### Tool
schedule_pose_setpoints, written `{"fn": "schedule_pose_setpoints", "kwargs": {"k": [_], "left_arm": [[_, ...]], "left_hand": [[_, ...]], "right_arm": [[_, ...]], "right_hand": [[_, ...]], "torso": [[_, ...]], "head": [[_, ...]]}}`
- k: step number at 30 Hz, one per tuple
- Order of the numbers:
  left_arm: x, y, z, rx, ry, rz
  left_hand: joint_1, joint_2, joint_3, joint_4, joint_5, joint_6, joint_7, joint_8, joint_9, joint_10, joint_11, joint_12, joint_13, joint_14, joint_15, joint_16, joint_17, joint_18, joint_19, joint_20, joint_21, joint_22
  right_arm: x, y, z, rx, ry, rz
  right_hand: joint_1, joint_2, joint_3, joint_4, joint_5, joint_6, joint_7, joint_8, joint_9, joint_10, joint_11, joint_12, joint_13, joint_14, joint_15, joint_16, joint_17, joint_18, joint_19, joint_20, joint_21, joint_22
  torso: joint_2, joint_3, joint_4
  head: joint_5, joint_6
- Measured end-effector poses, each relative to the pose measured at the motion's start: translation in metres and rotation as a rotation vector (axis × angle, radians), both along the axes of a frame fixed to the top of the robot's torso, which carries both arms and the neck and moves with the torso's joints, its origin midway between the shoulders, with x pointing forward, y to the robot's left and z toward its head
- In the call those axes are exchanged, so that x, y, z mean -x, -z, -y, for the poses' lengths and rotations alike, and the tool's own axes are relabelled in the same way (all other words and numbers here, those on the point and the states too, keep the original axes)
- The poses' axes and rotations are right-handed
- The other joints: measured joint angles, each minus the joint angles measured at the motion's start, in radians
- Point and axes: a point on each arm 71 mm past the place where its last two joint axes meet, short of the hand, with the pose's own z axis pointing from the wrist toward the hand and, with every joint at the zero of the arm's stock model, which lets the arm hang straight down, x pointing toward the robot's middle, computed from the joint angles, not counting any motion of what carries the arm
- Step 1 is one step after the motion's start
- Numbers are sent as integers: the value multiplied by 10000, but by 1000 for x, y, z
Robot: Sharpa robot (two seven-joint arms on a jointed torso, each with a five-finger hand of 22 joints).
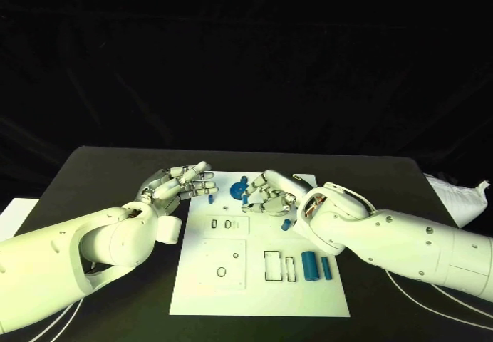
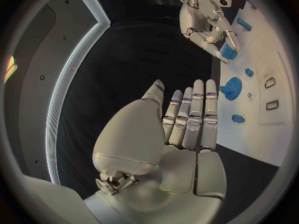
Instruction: Assemble the parts on the task board
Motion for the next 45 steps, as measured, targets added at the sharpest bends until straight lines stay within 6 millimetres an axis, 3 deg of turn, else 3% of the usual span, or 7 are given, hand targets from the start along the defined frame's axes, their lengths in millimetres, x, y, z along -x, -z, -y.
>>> {"fn": "schedule_pose_setpoints", "kwargs": {"k": [13,38,45], "left_arm": [[-1,0,-2,-11,-44,7],[1,0,1,45,46,2],[1,0,1,54,68,-6]], "left_hand": [[0,0,27,-26,0,0,0,-39,0,0,0,0,0,0,0,0,11,0,0,0,0,1],[0,0,27,-26,0,0,0,-39,0,0,0,0,0,0,0,0,9,-1,0,0,1,2],[40,40,27,-26,0,0,0,-39,0,0,0,-42,0,0,0,0,19,0,0,0,1,-13]], "right_arm": [[14,20,-32,1070,-337,119],[11,30,-34,2291,-154,103],[11,30,-35,2459,-177,116]], "right_hand": [[7,3,9,-14,-24,3,-4,-13,-6,32,-32,-10,-2,0,1,0,8,-1,0,1,0,-12],[12,2,4,-15,-1,5,-49,-53,-2,30,-30,-164,-57,0,3,-1,5,0,0,1,-1,-49],[9,-2,3,-15,-24,-10,-66,-55,0,-46,-103,-486,-49,0,3,-61,4,0,0,2,-1,-98]], "torso": [[-2,-11,16],[7,7,9],[5,7,7]], "head": [[60,-105],[104,-176],[111,-172]]}}
